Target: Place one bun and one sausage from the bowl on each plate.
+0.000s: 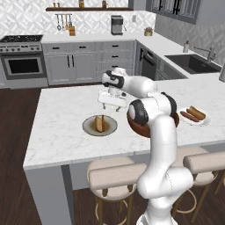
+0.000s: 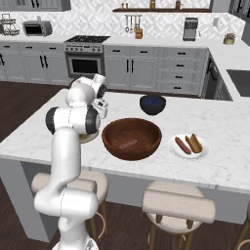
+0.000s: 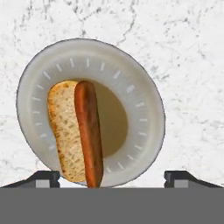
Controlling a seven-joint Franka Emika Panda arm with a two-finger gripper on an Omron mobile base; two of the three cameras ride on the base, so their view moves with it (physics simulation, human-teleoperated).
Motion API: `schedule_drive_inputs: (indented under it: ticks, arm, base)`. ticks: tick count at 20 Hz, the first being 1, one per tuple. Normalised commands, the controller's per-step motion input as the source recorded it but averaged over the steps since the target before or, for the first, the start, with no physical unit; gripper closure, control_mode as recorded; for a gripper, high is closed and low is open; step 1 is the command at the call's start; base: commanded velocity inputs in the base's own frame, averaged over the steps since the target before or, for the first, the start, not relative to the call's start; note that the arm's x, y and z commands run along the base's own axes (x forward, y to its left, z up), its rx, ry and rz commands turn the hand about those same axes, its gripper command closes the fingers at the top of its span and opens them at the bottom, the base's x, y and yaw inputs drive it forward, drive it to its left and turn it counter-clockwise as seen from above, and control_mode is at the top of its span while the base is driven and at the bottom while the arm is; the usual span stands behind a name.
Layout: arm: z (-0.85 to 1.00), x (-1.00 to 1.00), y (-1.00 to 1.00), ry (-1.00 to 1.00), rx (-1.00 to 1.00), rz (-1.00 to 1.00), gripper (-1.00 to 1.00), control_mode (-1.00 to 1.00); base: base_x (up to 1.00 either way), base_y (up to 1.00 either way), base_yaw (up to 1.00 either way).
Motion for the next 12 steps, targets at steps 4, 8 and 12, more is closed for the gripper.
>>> schedule_drive_inputs:
  ticks: [4,8,12]
  arm:
    - [0.87,-1.0,-1.0,-0.25,0.13,-0.08,-1.0,-1.0]
    - [1.0,-1.0,-0.95,-0.34,0.03,-0.08,-1.0,-1.0]
    - [0.48,-0.96,-0.81,-0.3,-0.06,-0.05,-1.0,-1.0]
  base:
    - [0.0,0.0,0.0]
    - [0.0,0.0,0.0]
    - [0.0,0.0,0.0]
